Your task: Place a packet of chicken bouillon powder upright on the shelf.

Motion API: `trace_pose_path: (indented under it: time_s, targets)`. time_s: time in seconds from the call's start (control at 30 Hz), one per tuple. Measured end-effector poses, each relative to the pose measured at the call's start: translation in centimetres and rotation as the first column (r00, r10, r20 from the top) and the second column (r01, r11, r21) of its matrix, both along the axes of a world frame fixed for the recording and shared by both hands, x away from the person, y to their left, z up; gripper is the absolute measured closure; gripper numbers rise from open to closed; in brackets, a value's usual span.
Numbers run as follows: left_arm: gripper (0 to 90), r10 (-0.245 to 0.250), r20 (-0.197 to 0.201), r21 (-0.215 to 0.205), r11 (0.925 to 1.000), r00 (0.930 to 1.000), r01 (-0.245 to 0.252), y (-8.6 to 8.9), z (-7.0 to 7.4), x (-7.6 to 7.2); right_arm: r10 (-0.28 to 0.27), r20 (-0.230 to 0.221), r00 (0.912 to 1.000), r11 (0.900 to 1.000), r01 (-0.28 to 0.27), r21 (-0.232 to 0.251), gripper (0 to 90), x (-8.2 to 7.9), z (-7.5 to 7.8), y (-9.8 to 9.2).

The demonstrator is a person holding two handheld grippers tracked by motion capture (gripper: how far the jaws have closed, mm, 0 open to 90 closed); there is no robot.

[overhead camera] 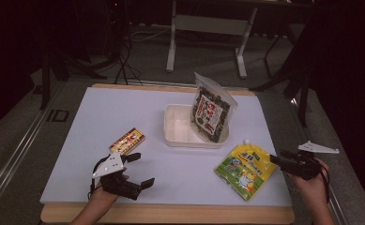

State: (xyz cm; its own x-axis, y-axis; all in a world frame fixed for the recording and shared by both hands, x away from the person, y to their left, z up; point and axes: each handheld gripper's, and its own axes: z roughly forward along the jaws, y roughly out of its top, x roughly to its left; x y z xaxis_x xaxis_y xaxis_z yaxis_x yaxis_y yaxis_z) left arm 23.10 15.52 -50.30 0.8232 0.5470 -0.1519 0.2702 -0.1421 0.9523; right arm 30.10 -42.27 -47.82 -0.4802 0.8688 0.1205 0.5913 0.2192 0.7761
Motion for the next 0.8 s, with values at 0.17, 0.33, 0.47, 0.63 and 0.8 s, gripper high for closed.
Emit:
trace_pose_path:
  time_s: [0.17, 0.33, 0.47, 0.63, 0.8]
  targets:
    - [0.0, -0.003, -0.004, 0.002, 1.0000, 1.0000, 0.003, 0.0, -0.1, 0.1, -0.037, -0.050, 0.9981, 0.999, 0.037, -0.009, 37.4, 0.6, -1.4, -1.0]
    - [0.0, -0.005, -0.008, 0.002, 1.0000, 1.0000, 0.005, -0.1, -0.1, 0.1, -0.058, -0.090, 0.9942, 0.998, 0.058, -0.010, 36.5, 1.1, -2.6, -1.7]
    - [0.1, -0.006, -0.010, 0.004, 1.0000, 0.9999, 0.006, -0.1, -0.2, 0.1, -0.068, -0.112, 0.9913, 0.998, 0.068, -0.006, 35.6, 1.4, -3.3, -2.0]
    - [0.0, -0.008, -0.010, 0.004, 1.0000, 0.9999, 0.008, -0.1, -0.2, 0.1, -0.062, -0.145, 0.9875, 0.998, 0.063, 0.002, 34.2, 1.7, -4.1, -2.0]
    - [0.0, -0.008, -0.011, 0.007, 0.9999, 0.9999, 0.008, -0.1, -0.3, 0.1, -0.058, -0.173, 0.9833, 0.998, 0.057, -0.006, 34.3, 2.0, -4.6, -1.8]
